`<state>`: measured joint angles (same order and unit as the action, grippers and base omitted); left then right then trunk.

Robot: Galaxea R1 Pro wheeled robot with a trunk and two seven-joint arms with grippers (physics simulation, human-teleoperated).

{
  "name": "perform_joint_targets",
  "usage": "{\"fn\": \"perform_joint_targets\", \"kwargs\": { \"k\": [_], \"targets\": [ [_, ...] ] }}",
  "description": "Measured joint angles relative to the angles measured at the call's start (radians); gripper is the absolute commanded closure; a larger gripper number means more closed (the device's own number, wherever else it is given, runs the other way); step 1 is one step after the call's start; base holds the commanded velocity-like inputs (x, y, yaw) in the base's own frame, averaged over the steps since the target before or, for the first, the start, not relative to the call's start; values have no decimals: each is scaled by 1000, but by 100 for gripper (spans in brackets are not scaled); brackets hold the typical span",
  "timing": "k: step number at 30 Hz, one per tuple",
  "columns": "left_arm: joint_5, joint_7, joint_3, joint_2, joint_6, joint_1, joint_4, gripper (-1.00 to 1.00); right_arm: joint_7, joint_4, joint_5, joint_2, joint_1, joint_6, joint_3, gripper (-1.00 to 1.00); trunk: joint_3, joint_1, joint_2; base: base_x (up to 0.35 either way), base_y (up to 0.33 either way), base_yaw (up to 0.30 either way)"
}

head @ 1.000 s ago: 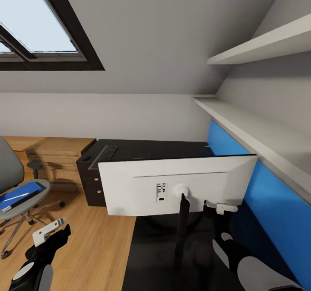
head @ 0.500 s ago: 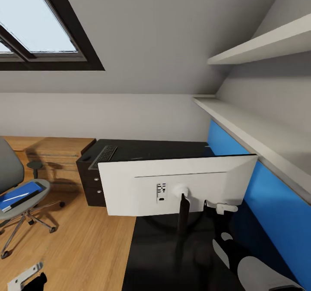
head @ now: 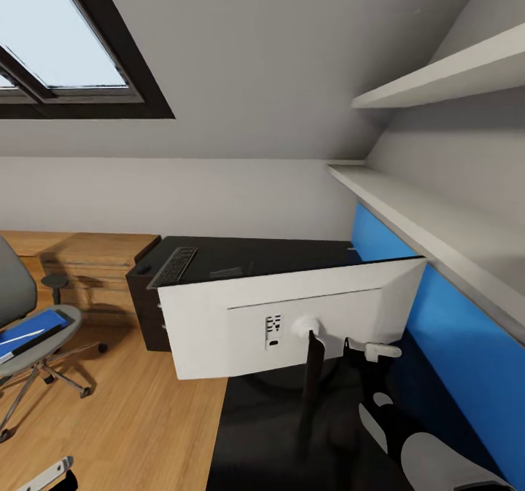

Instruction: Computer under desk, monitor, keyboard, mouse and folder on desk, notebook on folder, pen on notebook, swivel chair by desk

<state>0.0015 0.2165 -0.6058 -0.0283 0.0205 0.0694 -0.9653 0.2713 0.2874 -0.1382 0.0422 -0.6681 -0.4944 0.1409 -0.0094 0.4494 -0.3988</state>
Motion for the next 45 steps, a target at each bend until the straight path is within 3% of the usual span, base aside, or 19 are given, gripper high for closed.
{"fn": "perform_joint_targets", "kwargs": {
  "k": [19, 38, 40, 45],
  "targets": [
    [0, 1, 2, 0, 0, 0, 19, -100, 0, -2, -1, 3, 0, 0, -1, -100, 0, 0, 0, -8, 0, 0],
    [0, 2, 6, 0, -1, 0, 54, -100, 0, -1, -2, 8, 0, -22, -2, -100, 0, 1, 0, -311, 1, 0],
    [-1, 4, 31, 5, 0, 0, 146, -100, 2, 1, -3, 7, 1, -59, -3, -100, 0, 0, 0, -287, 198, 0],
    [-2, 3, 70, 7, -1, 0, 189, -100, 7, 5, -6, 3, 1, -73, -3, -100, 0, 1, 0, -280, 214, 0]
  ]
}}
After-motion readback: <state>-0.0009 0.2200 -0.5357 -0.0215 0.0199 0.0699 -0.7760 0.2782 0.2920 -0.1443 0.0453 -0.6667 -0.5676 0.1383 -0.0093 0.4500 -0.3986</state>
